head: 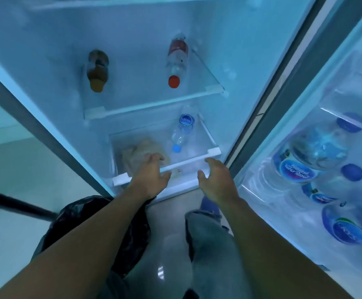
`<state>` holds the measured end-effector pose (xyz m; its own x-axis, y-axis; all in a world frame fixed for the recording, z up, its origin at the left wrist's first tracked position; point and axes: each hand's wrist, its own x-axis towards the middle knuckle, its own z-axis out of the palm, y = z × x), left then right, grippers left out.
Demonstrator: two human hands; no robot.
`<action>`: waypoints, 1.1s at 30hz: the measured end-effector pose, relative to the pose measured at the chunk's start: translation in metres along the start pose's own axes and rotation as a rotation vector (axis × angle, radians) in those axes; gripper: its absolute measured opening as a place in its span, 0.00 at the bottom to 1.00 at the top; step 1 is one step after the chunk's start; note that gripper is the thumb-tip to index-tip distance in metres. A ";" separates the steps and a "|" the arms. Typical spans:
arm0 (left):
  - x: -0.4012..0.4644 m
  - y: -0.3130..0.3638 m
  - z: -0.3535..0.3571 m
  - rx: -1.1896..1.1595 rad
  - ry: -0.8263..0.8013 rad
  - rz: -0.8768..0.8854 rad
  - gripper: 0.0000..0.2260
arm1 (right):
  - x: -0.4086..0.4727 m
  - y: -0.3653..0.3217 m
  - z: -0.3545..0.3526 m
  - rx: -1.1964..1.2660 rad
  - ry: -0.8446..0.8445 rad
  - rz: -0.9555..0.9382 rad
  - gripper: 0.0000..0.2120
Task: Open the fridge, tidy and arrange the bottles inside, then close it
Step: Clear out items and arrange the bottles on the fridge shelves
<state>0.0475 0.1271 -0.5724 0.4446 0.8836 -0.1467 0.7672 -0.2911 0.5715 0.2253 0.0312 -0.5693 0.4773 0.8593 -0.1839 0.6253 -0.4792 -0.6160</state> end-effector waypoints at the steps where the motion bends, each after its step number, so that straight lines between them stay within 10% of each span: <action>1: 0.008 0.000 0.006 -0.008 0.004 -0.014 0.21 | 0.008 0.004 0.004 -0.026 -0.021 -0.002 0.26; 24: 0.144 0.010 0.074 -0.238 0.181 -0.153 0.29 | 0.123 0.053 0.043 -0.521 -0.268 -0.275 0.37; 33: 0.091 -0.014 0.040 -0.398 0.352 0.025 0.29 | 0.113 0.039 0.039 -0.264 -0.307 -0.164 0.36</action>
<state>0.0955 0.1970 -0.6264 0.2259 0.9678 0.1114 0.4934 -0.2123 0.8435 0.2796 0.1166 -0.6444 0.1777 0.9219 -0.3442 0.8327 -0.3273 -0.4467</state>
